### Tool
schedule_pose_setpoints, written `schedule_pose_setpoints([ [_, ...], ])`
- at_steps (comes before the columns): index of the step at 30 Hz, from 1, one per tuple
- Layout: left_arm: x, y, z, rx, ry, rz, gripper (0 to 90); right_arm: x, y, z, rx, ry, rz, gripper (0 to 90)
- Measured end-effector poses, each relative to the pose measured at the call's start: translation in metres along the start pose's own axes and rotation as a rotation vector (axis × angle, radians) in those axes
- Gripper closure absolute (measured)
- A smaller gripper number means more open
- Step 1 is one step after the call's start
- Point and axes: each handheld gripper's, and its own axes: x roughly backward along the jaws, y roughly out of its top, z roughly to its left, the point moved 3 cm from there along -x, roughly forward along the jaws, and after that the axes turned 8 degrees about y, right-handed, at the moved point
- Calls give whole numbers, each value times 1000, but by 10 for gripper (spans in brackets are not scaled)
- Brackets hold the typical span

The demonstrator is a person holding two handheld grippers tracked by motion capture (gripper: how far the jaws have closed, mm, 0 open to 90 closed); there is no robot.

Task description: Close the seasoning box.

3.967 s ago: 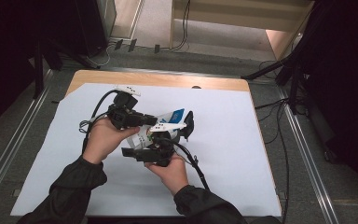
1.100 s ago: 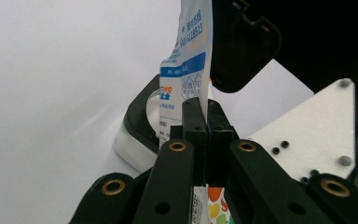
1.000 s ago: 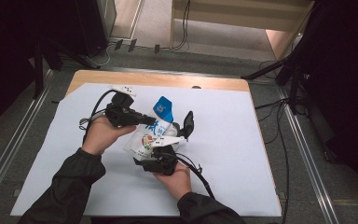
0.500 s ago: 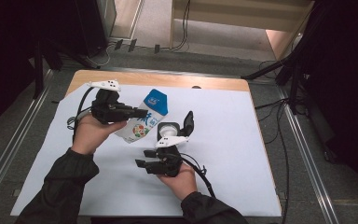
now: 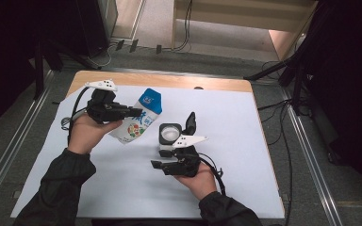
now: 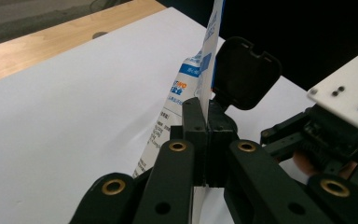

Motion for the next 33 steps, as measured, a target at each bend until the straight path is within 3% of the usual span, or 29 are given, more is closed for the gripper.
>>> schedule_pose_setpoints([
  [4, -1, -1, 10, 15, 16, -3, 900, 8, -1, -4, 12, -9, 5, 489],
  [13, -12, -5, 32, 32, 73, -13, 900, 25, -2, -14, -15, -36, 0, 489],
  [22, -23, -10, 59, 96, 90, -39, 900, 38, -5, -22, -37, -63, -8, 490],
  [33, -28, -24, 77, 101, 141, 0, 900, 55, -11, -29, -46, -88, -7, 491],
])
